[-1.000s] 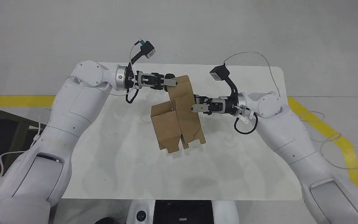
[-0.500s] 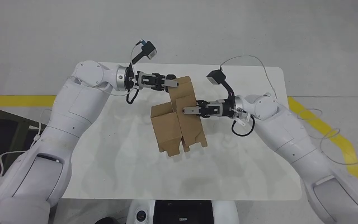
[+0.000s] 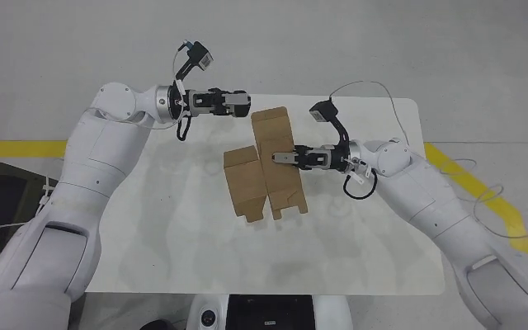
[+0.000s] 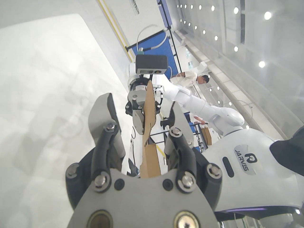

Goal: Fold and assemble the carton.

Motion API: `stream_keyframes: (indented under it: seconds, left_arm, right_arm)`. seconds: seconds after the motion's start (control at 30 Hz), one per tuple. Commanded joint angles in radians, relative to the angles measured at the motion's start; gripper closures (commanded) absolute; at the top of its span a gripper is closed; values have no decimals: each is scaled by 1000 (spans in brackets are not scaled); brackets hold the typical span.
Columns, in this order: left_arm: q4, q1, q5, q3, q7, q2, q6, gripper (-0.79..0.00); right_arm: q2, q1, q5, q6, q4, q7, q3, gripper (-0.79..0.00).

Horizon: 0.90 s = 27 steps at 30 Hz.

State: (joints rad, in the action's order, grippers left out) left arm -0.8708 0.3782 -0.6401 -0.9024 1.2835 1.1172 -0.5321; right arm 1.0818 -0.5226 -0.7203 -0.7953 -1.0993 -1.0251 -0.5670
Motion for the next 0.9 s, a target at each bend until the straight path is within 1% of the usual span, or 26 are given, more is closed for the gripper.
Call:
stream_keyframes:
  seconds: [0.0,0.13,0.23,0.33,0.57,0.87]
  left_arm:
    - [27,-11,36,-12,-35,-2,-24,-785]
    - [34,-6,82,-28,-58,-9,-42,-785]
    - [19,14,113,-36,-56,-16,-52,-785]
    - [-10,43,127,-42,-64,-21,-43,-785]
    - [-166,166,142,-46,-66,-33,2,-785]
    - [-323,276,184,-72,-118,-50,72,-785]
  right_arm:
    - [-1,6,-23,9,23,-9,-4,0]
    - [1,14,-85,19,104,-19,-36,0]
    - [5,25,-88,36,150,-33,-52,0]
    - [12,37,-72,64,170,-14,-65,0]
    - [27,26,-28,100,182,73,-89,0]
    - [47,3,-18,104,183,95,-115,0]
